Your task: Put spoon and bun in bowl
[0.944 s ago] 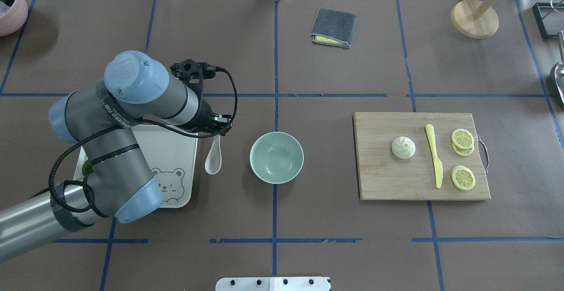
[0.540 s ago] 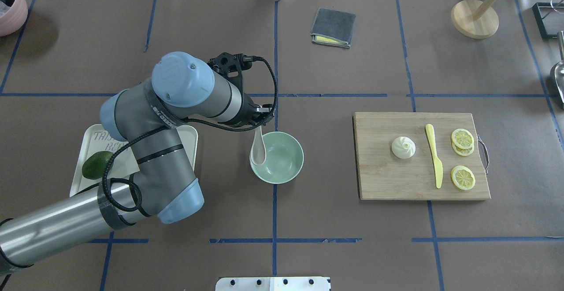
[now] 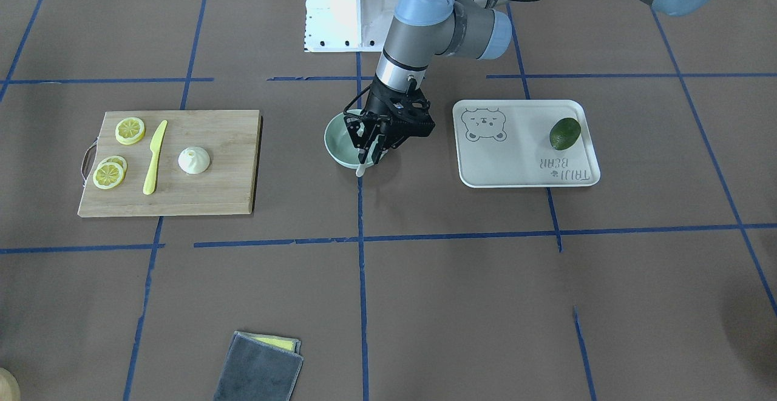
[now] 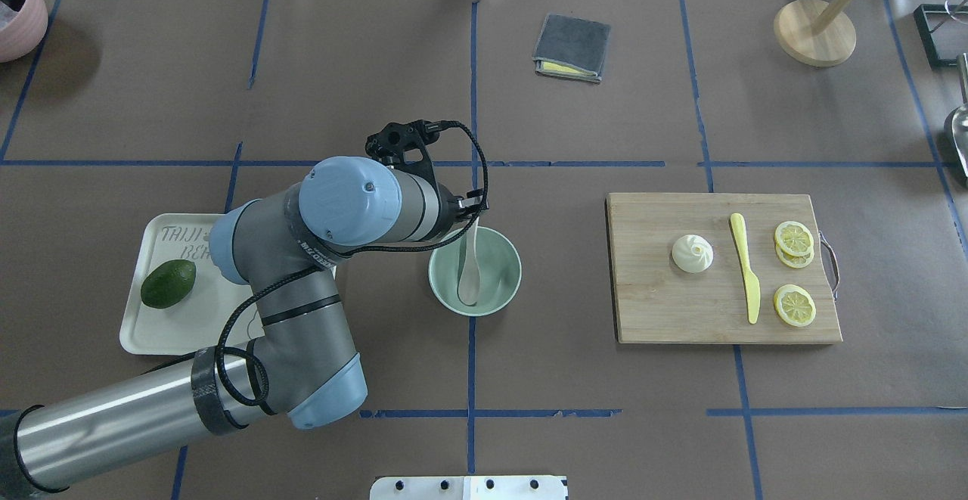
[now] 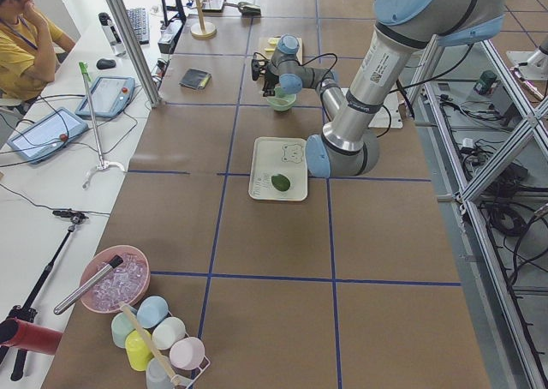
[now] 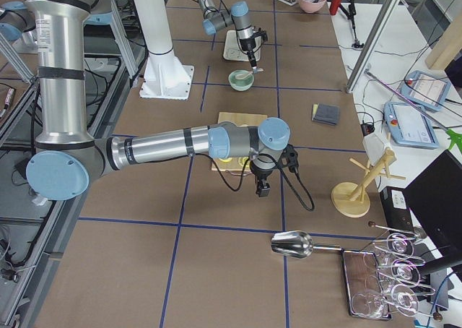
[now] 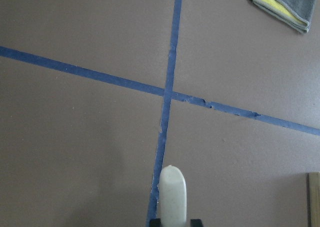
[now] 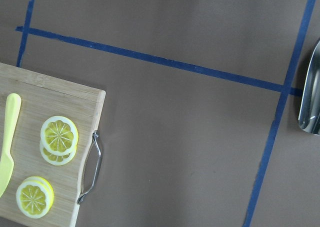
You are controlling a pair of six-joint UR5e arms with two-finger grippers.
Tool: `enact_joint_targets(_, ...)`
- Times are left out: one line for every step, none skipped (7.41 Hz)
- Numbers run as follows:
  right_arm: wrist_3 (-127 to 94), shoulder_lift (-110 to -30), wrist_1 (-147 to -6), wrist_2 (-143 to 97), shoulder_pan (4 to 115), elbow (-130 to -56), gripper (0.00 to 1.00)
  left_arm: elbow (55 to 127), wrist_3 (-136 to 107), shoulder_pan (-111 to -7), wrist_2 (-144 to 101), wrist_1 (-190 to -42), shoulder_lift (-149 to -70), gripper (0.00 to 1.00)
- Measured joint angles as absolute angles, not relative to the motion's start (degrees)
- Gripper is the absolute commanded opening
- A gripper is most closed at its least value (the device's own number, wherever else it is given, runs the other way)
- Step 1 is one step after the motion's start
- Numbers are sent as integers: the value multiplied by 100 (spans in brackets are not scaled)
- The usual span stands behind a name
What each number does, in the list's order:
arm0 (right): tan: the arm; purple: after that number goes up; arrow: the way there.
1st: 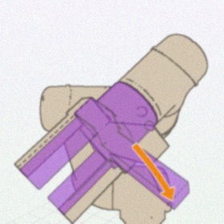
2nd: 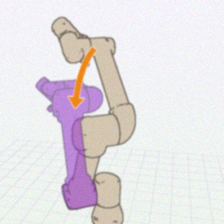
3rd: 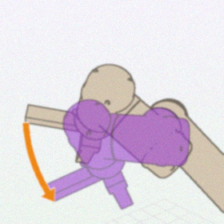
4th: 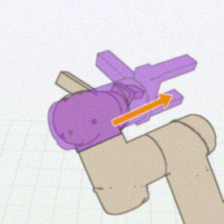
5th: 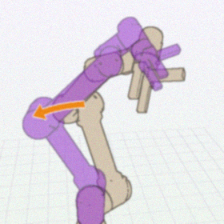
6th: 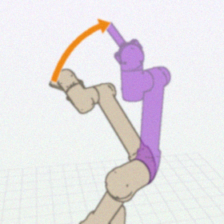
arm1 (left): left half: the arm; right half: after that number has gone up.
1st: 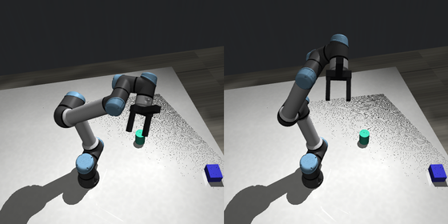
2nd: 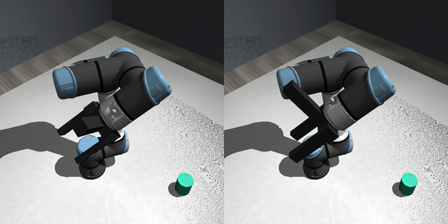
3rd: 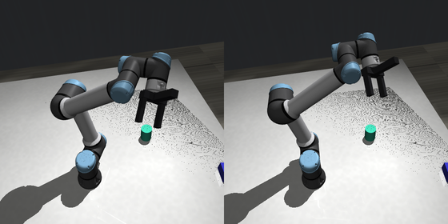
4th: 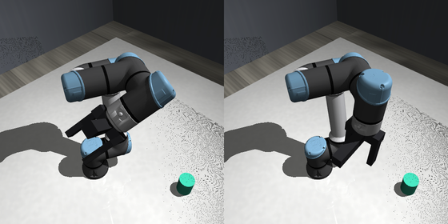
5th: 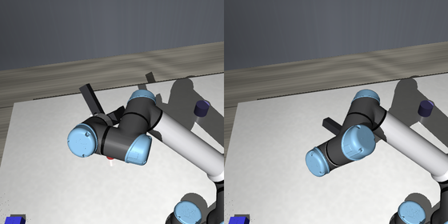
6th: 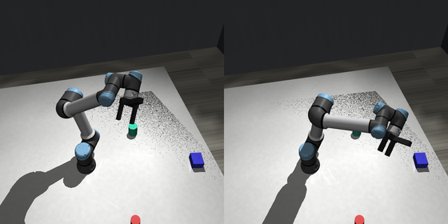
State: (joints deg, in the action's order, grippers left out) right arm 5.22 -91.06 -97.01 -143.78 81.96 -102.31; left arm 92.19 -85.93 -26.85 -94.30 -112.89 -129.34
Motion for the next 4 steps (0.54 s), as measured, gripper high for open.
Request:
enact_joint_targets(490,-9063,-9699,-14549,8157,-10240,100,9368,-8566,-2688,-9416,-11265,-12774,91)
enact_joint_targets(302,-8953,-9700,-14650,8087,-10268,100,9591,-8390,-2733,-9417,-11210,-12583,91)
enact_joint_targets(-171,-8810,-9695,-14689,7918,-10375,100,9854,-7946,-2878,-9429,-11133,-12367,91)
enact_joint_targets(-759,-8670,-9690,-14692,7671,-10556,100,10094,-7359,-3086,-9444,-11042,-12166,91)
